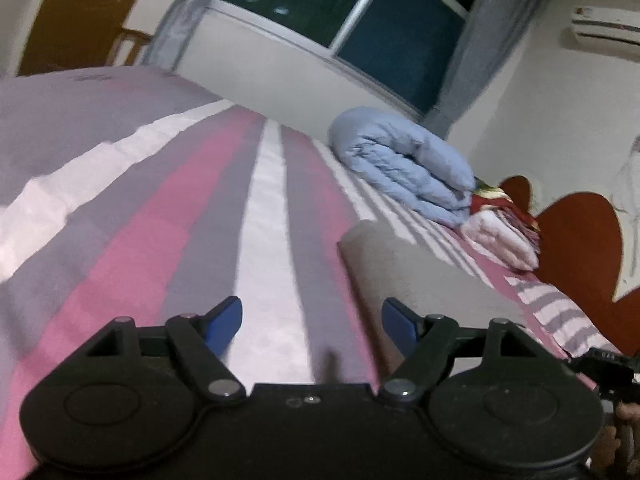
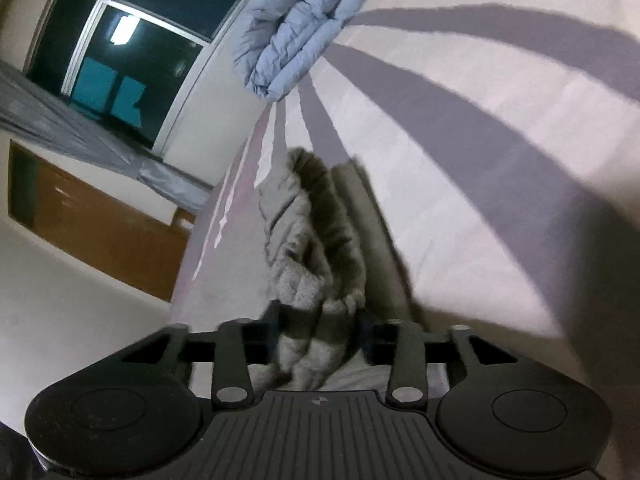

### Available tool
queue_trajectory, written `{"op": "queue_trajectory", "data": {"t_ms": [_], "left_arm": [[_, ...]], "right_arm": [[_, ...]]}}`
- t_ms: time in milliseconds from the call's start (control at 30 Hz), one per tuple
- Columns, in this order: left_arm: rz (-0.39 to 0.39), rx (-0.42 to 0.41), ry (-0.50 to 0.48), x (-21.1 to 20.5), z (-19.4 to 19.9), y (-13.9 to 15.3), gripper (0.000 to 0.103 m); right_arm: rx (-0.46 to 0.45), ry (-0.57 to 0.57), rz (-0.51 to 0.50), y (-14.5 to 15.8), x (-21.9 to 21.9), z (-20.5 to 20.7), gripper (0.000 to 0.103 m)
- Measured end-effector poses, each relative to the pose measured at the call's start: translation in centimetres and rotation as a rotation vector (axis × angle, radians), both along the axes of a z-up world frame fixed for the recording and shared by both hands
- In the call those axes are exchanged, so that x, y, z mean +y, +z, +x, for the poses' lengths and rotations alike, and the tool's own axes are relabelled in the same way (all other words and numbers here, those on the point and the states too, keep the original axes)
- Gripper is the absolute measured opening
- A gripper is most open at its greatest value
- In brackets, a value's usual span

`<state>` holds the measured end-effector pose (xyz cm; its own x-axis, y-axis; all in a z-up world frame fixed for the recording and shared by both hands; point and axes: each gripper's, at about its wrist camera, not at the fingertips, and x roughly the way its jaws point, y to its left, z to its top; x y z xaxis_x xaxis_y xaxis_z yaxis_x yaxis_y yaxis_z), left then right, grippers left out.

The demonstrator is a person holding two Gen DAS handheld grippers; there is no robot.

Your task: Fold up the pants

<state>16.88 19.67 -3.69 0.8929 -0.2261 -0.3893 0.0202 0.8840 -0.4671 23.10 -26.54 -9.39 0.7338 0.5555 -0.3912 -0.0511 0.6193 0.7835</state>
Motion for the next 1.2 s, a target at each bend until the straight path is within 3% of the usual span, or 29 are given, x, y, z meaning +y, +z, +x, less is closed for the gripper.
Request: {"op": "queue_trajectory", "data": {"t_ms": [33,67,100,233,400,467,533,567,633,733,867,1100,1133,1167,1200], "left_arm": [[-0.006,-0.003,-0.021,0.1,0.5,0.3,0.075],[-0.019,0.004,-0.051,0.1,1.4,0.6,0.075],[-0.042,0.019,-0.087,0.0,2.4,0.6,0.075],[-0.140,0.093,-0.209,-0.6,6.7,-0.1,0.071],[-0.296,0.254,-0.374,-1.4,11.1,-3.5,0.063],[-0.357,0.314,-0.431,-1.7,12.7,-5.3,0.065],[-0.410,0.333,-0.465,-1.7,14.0,-6.2,0.063],[-0.432,0.341,-0.478,-1.7,14.6,-6.5,0.050],[-0.458,0.374,-0.520,-2.8,15.7,-7.1,0.031],[-0.481,0.310,-0.537,-3.8,16.0,-6.8,0.025],[-0.597,0.148,-0.507,-2.7,16.2,-5.9,0.020],[-0.491,0.074,-0.429,-0.2,24.0,-2.4,0.020],[-0.440,0.079,-0.403,-0.3,25.2,-2.0,0.029],[-0.369,0.092,-0.355,-0.1,26.1,-1.9,0.059],[-0.240,0.138,-0.237,-0.4,26.9,-2.1,0.084]], "right_arm": [[-0.028,-0.024,-0.050,0.7,-0.1,-0.2,0.064],[-0.058,-0.033,-0.078,1.3,-0.4,-0.3,0.087],[-0.074,-0.020,-0.066,1.5,-0.7,0.0,0.092],[-0.040,0.062,-0.074,0.9,-0.1,3.1,0.092],[0.053,0.225,0.015,-2.0,1.0,6.8,0.092],[0.069,0.275,-0.001,-2.4,1.6,7.7,0.091],[0.081,0.295,-0.006,-2.6,1.9,8.9,0.079],[0.093,0.308,0.007,-2.9,1.9,9.5,0.061],[0.091,0.351,0.035,-3.3,2.2,10.8,0.052],[0.041,0.410,0.009,-2.1,2.7,11.6,0.049],[-0.044,0.468,0.010,0.3,2.9,13.5,0.047],[-0.172,0.463,0.024,4.8,5.4,22.1,0.047],[-0.175,0.454,0.000,4.9,6.1,23.7,0.049],[-0.164,0.430,-0.041,4.5,6.7,25.3,0.059],[-0.139,0.394,-0.101,3.6,7.2,26.6,0.083]]}}
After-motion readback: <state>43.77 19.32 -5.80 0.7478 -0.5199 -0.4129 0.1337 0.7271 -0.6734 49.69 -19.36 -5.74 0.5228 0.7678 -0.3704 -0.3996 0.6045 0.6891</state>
